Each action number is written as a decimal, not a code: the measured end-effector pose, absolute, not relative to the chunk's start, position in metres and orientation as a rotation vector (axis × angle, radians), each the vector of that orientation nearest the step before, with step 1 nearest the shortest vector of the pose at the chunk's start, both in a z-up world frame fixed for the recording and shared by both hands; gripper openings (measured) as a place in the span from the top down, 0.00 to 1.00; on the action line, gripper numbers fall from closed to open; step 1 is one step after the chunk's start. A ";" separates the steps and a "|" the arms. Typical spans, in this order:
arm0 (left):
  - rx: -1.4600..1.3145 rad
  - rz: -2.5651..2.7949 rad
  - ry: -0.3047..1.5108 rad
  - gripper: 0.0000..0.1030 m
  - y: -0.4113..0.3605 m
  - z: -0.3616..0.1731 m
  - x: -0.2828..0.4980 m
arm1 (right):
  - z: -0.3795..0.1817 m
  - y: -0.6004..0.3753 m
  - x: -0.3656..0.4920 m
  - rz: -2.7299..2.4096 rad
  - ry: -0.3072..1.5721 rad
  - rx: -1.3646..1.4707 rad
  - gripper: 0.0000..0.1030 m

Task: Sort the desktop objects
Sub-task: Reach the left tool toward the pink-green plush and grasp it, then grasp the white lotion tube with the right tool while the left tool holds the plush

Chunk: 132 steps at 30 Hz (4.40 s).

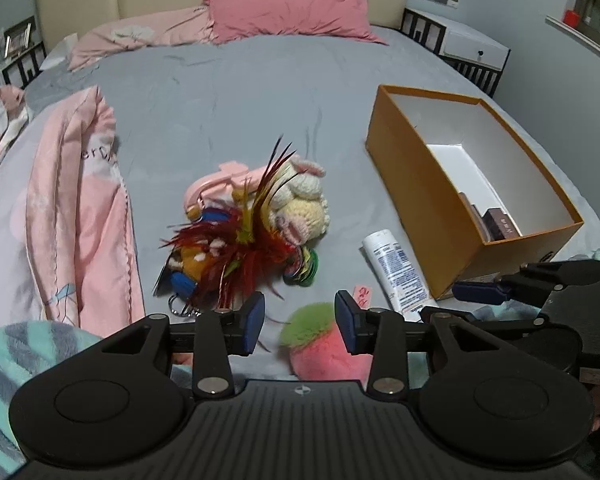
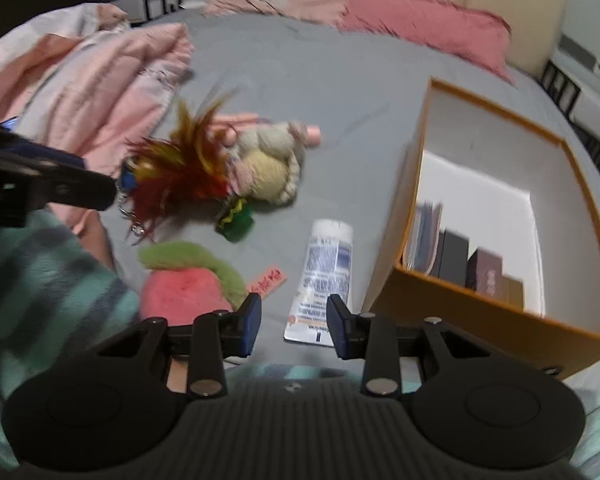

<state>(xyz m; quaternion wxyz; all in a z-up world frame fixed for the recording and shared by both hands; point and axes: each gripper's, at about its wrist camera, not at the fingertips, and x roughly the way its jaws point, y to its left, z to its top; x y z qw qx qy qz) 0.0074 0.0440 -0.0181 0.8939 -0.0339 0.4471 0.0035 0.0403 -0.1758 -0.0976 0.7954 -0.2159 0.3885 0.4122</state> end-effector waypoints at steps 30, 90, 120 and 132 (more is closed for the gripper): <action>-0.213 -0.043 1.191 0.56 0.050 -0.077 0.060 | -0.158 -0.171 0.083 0.756 1.112 -0.335 0.54; -0.235 0.015 1.255 0.54 0.044 -0.130 0.075 | -0.169 -0.169 0.113 0.602 1.130 0.015 1.00; -0.404 0.028 1.211 0.60 0.073 -0.131 0.077 | -0.153 -0.119 0.032 0.886 0.680 -0.926 0.59; -0.463 0.043 1.245 0.58 0.081 -0.137 0.085 | -0.185 -0.101 0.027 0.807 0.556 -1.104 0.53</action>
